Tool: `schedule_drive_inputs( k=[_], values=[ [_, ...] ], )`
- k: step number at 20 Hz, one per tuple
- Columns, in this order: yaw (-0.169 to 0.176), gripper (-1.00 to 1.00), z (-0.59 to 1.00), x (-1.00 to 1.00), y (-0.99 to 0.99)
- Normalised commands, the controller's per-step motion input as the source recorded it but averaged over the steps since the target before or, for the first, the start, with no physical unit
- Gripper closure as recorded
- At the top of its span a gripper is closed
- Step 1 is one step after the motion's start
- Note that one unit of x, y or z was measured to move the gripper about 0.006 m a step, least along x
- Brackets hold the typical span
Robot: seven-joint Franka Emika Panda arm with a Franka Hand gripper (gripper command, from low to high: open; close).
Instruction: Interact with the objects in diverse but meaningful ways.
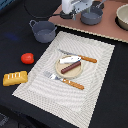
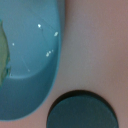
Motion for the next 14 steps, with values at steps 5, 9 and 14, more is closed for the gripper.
schedule_drive_inputs(
  k=[5,9,14],
  values=[
    [-0.020,-1.00,-0.10,0.17,0.33],
    [-0.015,-1.00,-0.15,0.12,0.22],
    [-0.022,-1.00,-0.01,0.19,0.20]
  ],
)
